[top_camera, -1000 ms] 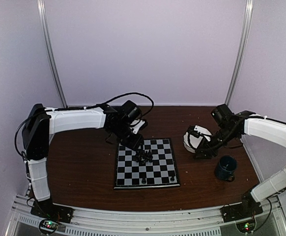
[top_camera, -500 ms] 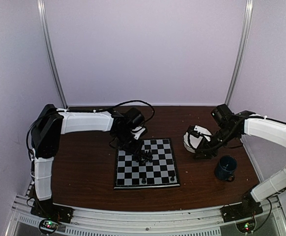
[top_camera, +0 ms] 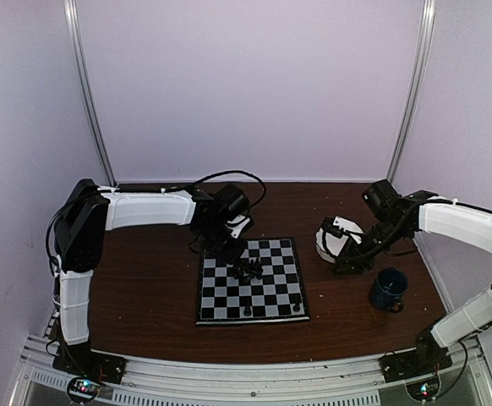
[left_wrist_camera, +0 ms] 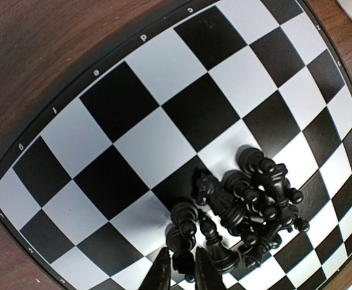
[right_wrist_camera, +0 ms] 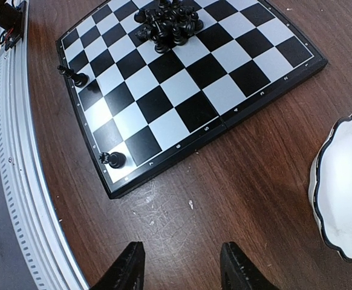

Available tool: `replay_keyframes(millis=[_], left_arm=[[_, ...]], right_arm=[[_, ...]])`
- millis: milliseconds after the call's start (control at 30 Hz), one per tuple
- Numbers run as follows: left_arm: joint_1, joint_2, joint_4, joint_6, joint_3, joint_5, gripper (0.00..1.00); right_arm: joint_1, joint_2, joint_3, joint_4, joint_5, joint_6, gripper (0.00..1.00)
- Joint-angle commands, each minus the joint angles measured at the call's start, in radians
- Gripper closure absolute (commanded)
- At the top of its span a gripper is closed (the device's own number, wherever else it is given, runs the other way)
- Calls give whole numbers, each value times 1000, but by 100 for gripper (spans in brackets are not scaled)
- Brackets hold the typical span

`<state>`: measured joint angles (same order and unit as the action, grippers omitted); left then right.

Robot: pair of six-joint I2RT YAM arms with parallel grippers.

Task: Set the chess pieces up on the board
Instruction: Pick up the rook from the chessboard, then place the rook at h8.

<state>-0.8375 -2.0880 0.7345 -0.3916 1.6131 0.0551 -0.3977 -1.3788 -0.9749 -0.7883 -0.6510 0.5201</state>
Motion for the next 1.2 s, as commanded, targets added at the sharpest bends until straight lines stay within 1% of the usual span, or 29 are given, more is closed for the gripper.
replay_keyframes(millis=[0,133,233,333,567,800,900,1000,1167], left_arm=[[3,-9,-10,20,31,-17,87],[3,-1,-9,29,35,-17,93],[3,28,11,35,36,-22,94],[3,90,42,40,14,-36,94],[-14,331,71,17,-172,-73,94],[-115,493,69,-54,-347,-126,94],[-140,511,68,-102,-401,-136,94],[-160,514,27,-127,-461,-119,94],[-196,488,11,-133,-481,-99,94]], right_arm=[[3,-9,5,5,-12,5,55],[4,-12,5,4,-13,4,55],[3,-14,5,4,-14,3,55],[3,-14,5,2,-15,4,55],[3,-21,4,4,-20,4,55],[3,-26,2,4,-25,4,55],[3,-26,2,3,-25,4,55],[3,-28,3,4,-23,4,55],[3,-24,5,1,-18,4,55]])
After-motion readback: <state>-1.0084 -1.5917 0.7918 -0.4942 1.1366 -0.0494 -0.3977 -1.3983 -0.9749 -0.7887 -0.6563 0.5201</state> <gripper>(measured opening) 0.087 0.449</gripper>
